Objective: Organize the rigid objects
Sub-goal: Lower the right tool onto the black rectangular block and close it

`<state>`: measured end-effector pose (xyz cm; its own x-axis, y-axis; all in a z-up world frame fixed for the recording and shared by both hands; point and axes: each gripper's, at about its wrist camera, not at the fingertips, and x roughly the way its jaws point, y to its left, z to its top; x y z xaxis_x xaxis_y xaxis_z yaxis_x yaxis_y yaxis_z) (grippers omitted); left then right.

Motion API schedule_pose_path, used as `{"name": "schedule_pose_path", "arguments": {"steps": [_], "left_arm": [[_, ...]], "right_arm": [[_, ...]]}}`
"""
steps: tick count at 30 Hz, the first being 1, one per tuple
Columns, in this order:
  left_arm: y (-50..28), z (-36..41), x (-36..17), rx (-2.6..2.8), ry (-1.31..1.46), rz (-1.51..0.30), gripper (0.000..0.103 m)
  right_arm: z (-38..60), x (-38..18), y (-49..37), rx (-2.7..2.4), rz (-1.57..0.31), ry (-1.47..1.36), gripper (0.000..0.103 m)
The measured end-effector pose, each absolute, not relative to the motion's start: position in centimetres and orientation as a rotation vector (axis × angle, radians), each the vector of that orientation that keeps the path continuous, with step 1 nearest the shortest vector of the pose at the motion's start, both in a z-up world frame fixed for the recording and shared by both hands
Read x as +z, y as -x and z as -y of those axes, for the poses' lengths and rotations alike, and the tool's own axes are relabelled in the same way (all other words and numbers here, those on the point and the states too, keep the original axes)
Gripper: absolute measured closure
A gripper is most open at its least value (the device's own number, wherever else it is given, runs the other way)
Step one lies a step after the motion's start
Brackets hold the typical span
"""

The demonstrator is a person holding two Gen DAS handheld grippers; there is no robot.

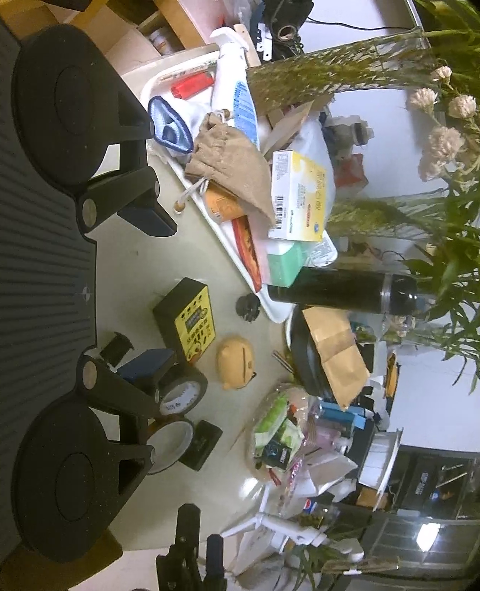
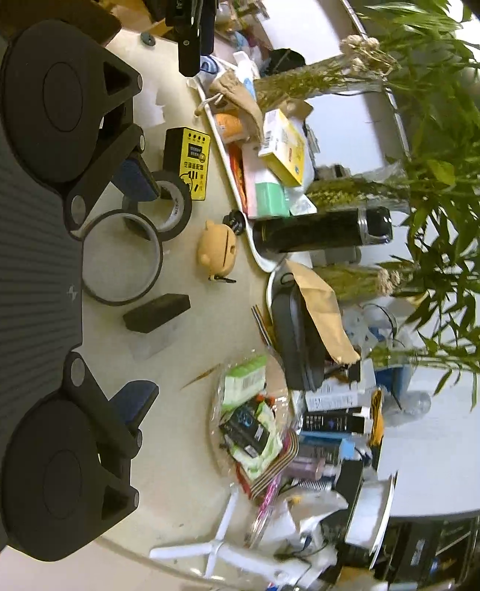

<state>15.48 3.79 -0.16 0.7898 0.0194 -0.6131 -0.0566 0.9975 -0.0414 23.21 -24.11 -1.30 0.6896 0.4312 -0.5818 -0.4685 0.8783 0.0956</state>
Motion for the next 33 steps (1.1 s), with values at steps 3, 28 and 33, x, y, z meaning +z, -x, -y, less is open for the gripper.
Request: {"name": "schedule_pose_path", "arguments": {"steps": [3,28,33], "left_arm": [[-15.7,-3.8,-0.2,0.044,0.071,-0.672,0.036],[-16.3,-3.3,-0.4,0.022,0.079,-0.734,0.036],[-16.4,-3.2,-0.5,0.017,0.075,-0.741,0.036]], "right_arm": [[23.6,-1.8,-24.1,0.513,-0.654,0.089,0.010],[20.9,-5.1,-30.8,0.481,-0.770,0.162,0.064],[20.7,-5.8,-31.9,0.478,-0.799,0.161,0.068]]}}
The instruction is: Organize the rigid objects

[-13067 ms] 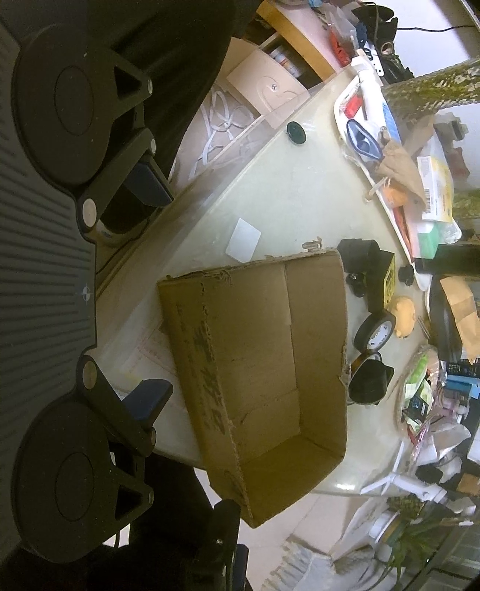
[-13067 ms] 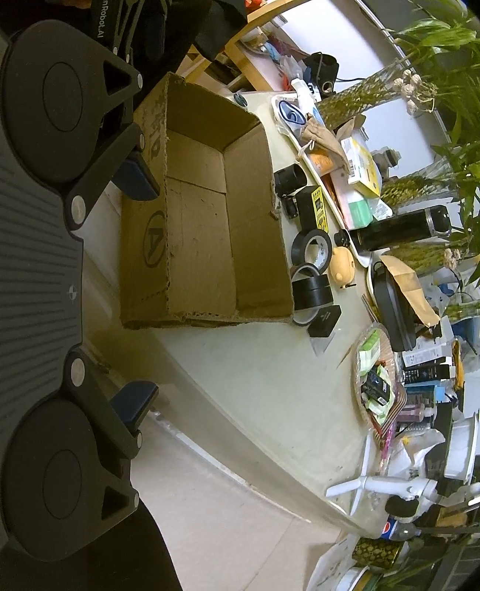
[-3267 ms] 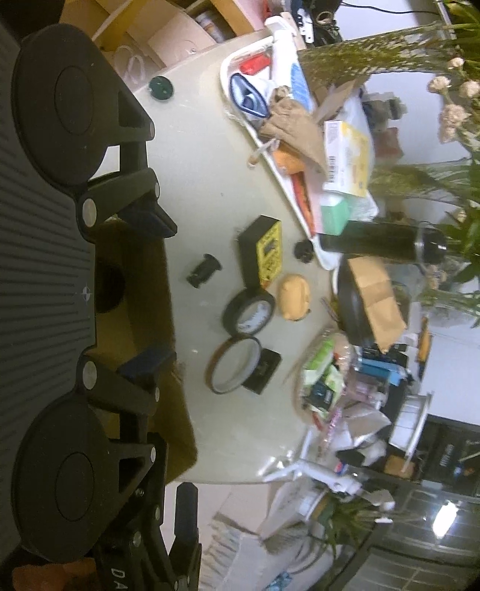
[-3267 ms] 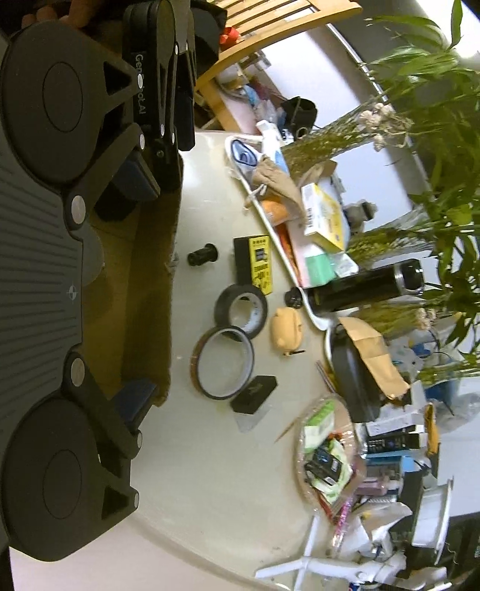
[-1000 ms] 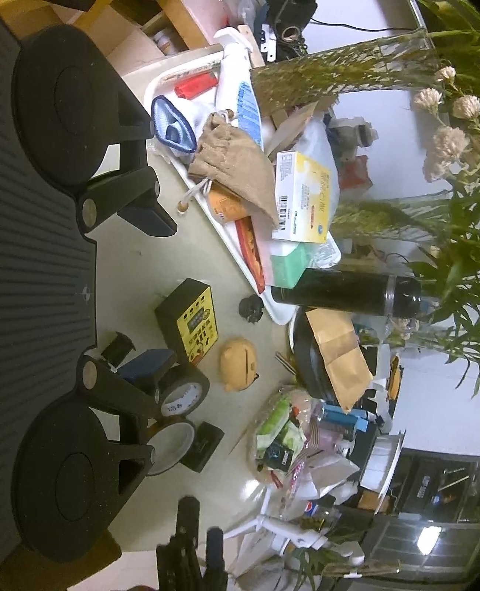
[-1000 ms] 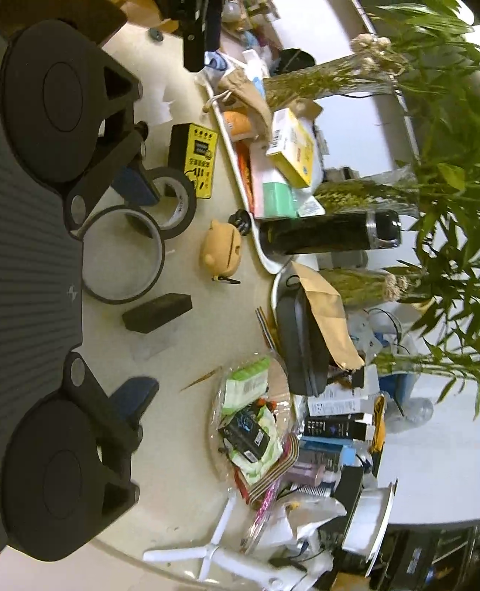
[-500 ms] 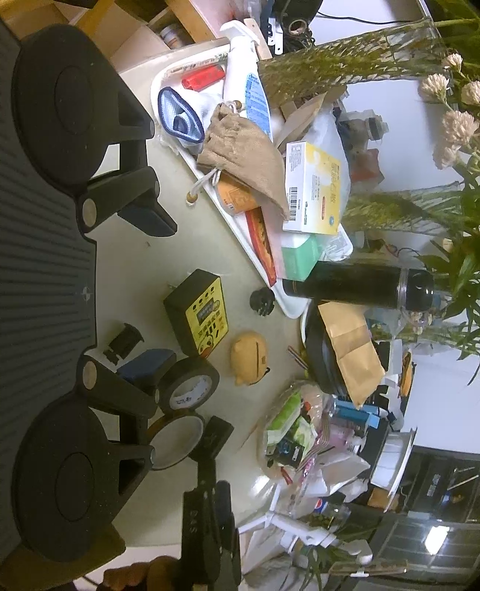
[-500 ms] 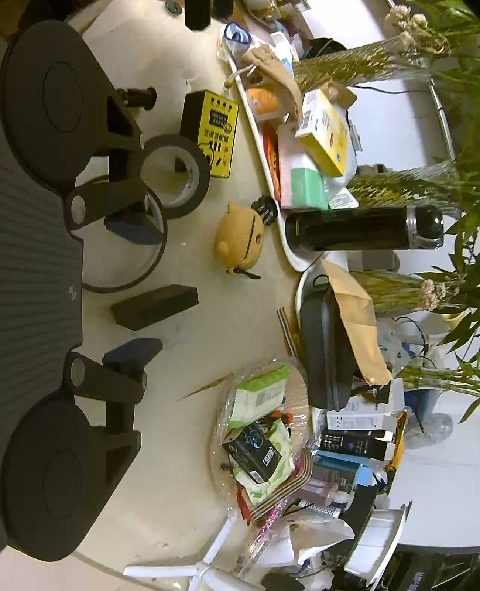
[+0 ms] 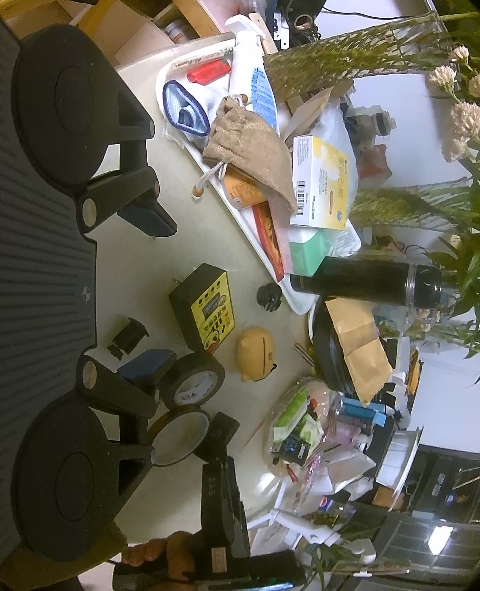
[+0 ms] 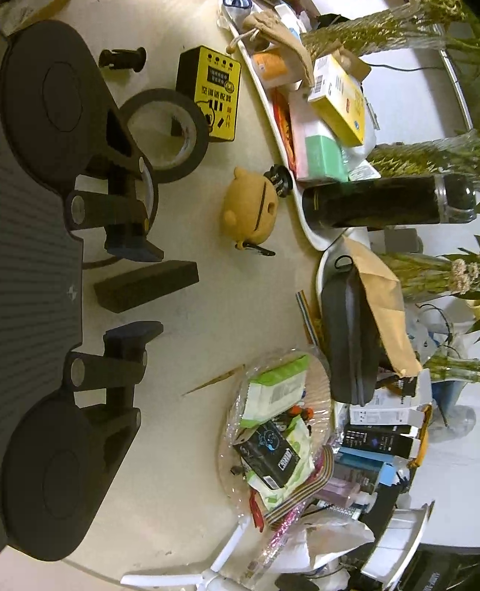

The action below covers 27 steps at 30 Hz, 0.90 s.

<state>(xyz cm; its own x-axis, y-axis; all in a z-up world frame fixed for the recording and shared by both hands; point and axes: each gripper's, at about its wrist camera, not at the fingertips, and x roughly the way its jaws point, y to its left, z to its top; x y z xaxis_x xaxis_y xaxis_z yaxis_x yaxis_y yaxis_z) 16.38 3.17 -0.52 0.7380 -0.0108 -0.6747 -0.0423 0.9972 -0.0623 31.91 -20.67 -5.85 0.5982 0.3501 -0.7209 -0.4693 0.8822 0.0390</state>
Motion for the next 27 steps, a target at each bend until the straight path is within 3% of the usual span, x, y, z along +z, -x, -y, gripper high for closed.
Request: {"name": "schedule_pose_path", "arguments": {"steps": [8,14,27], "left_arm": [[-16.5,-3.2,-0.7,0.018,0.074,-0.751,0.036],[-16.5,-3.2,-0.9,0.021,0.067,-0.763,0.036],[-16.6,-3.1,-1.1,0.020,0.056,-0.773,0.036]], "right_arm": [[19.7,-6.7,-32.8,0.485,-0.825,0.184,0.071],[19.2,-7.1,-32.9,0.479,-0.837,0.198,0.086],[20.3,-5.6,-32.5,0.446,-0.815,0.139,0.086]]}}
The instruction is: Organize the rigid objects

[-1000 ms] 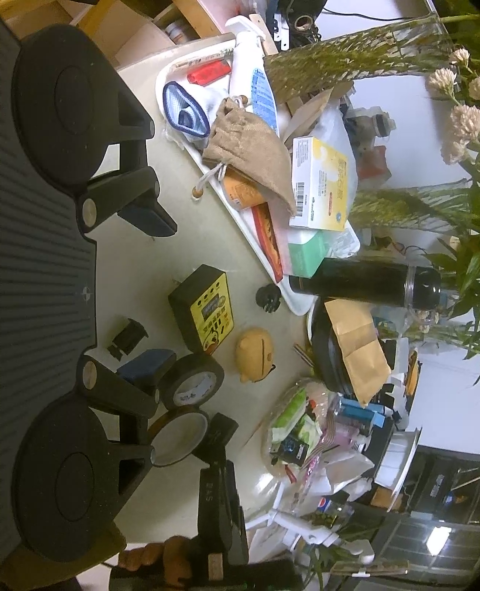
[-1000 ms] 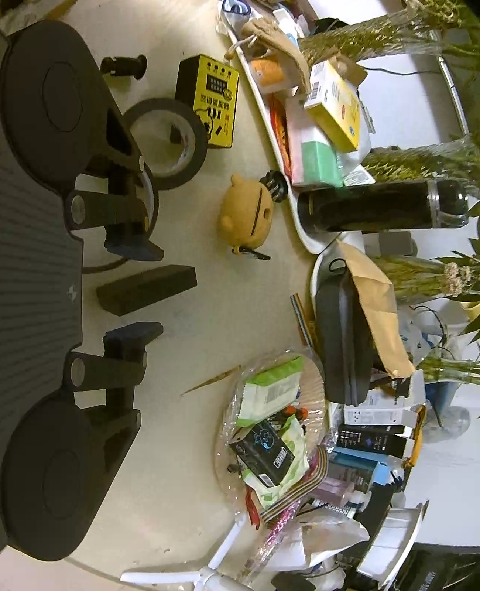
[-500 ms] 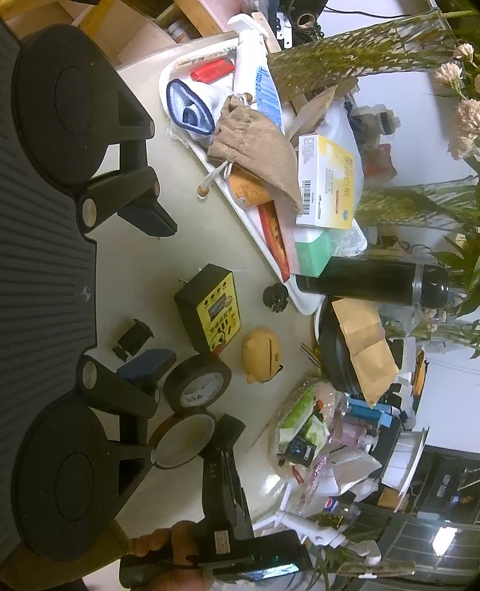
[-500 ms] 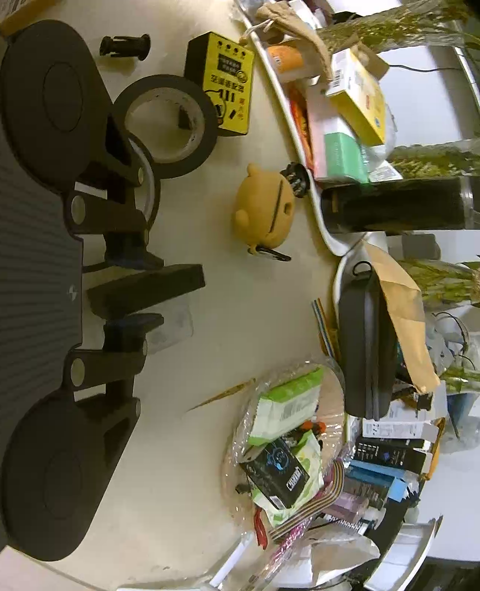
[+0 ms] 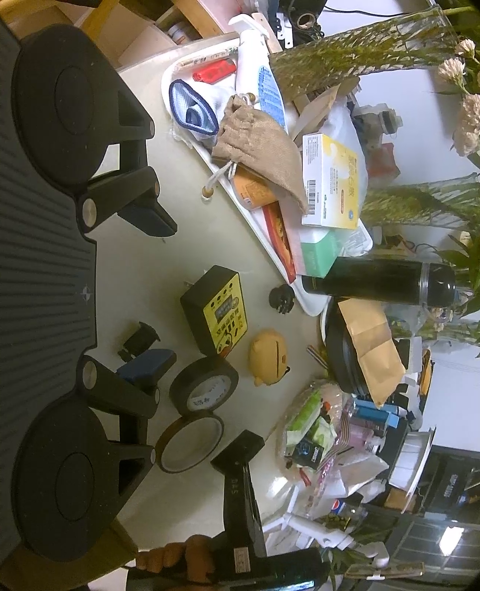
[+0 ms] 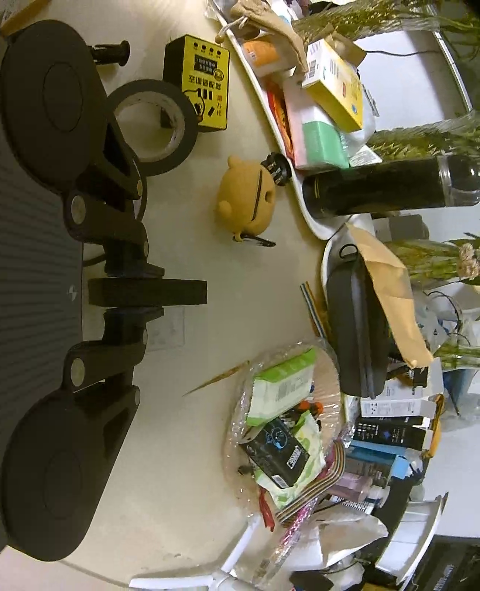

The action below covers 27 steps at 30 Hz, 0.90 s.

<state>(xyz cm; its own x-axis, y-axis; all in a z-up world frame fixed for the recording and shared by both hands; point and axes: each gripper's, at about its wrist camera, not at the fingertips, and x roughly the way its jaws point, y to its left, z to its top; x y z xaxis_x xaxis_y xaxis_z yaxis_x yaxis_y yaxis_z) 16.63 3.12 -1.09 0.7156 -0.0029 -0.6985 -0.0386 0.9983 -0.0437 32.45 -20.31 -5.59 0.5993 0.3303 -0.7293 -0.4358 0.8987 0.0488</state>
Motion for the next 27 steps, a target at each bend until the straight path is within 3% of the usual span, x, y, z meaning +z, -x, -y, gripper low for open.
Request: {"name": "schedule_pose_path", "arguments": {"steps": [27], "left_arm": [[-16.8,-0.8,-0.8,0.000,-0.042,-0.735,0.036]], "right_arm": [[23.1,-0.5,-26.2,0.502,-0.736,0.032,0.086]]}}
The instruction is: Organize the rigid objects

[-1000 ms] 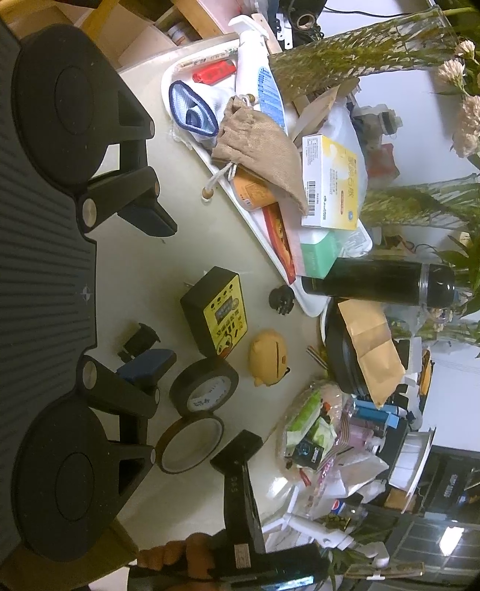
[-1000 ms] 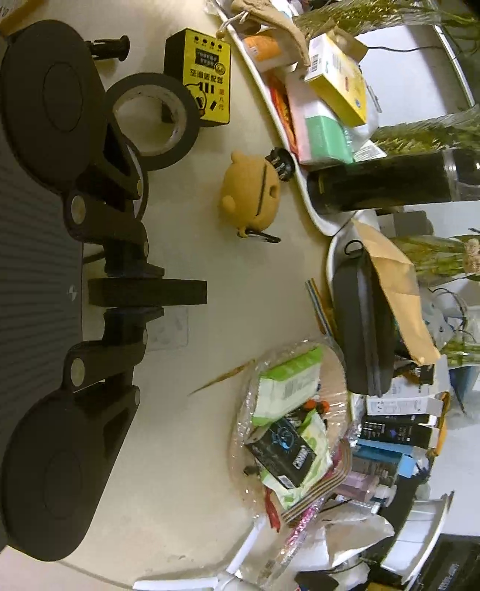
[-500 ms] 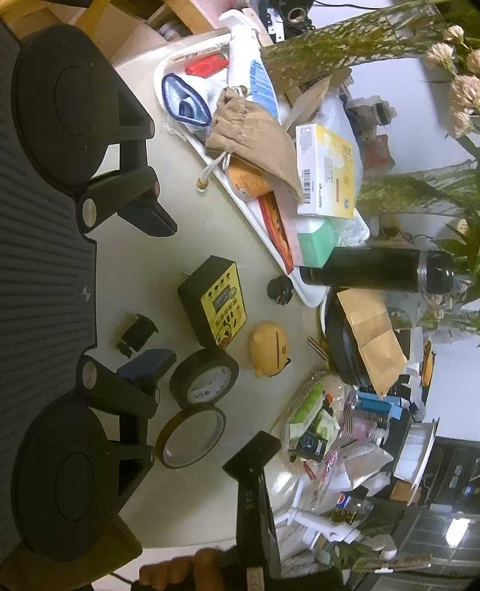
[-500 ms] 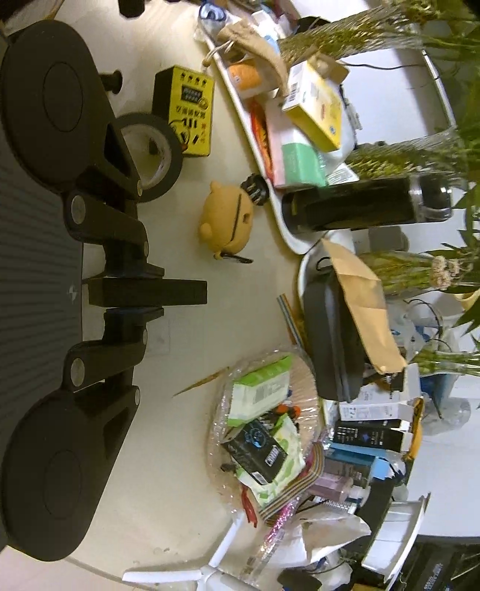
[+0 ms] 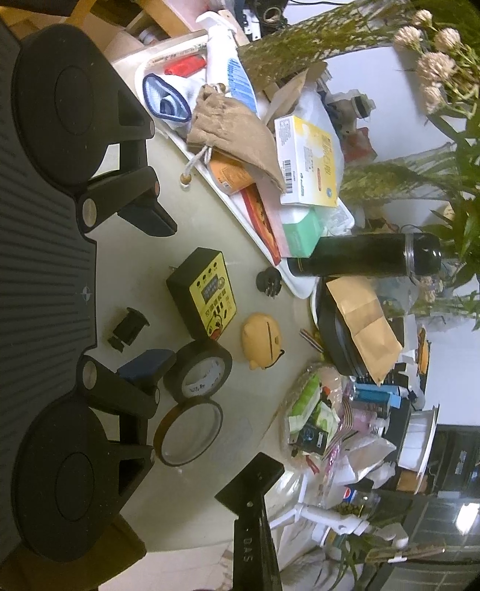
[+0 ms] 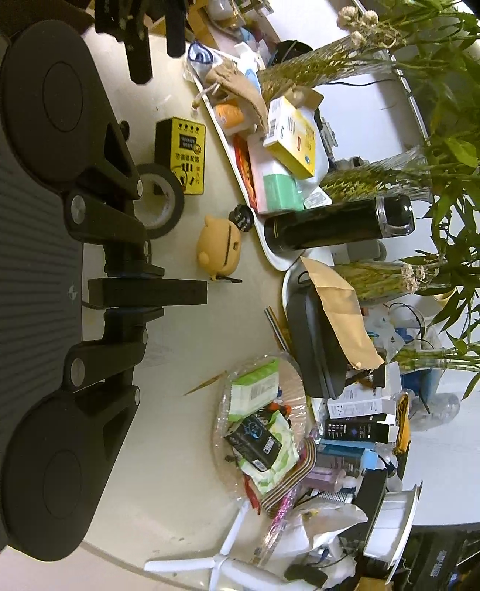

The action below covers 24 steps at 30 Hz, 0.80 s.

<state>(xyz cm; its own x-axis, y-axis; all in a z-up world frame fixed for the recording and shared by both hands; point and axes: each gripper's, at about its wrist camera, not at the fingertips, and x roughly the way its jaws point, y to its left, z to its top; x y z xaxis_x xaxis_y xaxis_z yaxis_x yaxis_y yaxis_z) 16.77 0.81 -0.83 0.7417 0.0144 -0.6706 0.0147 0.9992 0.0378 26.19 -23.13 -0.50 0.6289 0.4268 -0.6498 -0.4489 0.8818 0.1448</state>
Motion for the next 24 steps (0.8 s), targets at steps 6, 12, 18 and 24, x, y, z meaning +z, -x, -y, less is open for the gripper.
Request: {"name": "schedule_pose_path", "arguments": {"steps": [6,12,18,24], "left_arm": [[-16.7,-0.1,-0.9,-0.005,-0.091,-0.722,0.036],[-16.5,0.4,-0.4,-0.015,-0.103,-0.680,0.036],[-16.0,0.8,0.0,-0.014,-0.121,-0.631,0.036],[-15.2,1.1,0.5,-0.018,-0.161,-0.568,0.036]], "right_arm": [[23.7,-0.9,-25.5,0.502,-0.750,0.015,0.086],[24.1,-1.4,-25.8,0.491,-0.761,-0.008,0.086],[24.0,-1.2,-25.5,0.491,-0.751,-0.017,0.086],[24.1,-0.7,-24.5,0.488,-0.738,-0.033,0.086]]}}
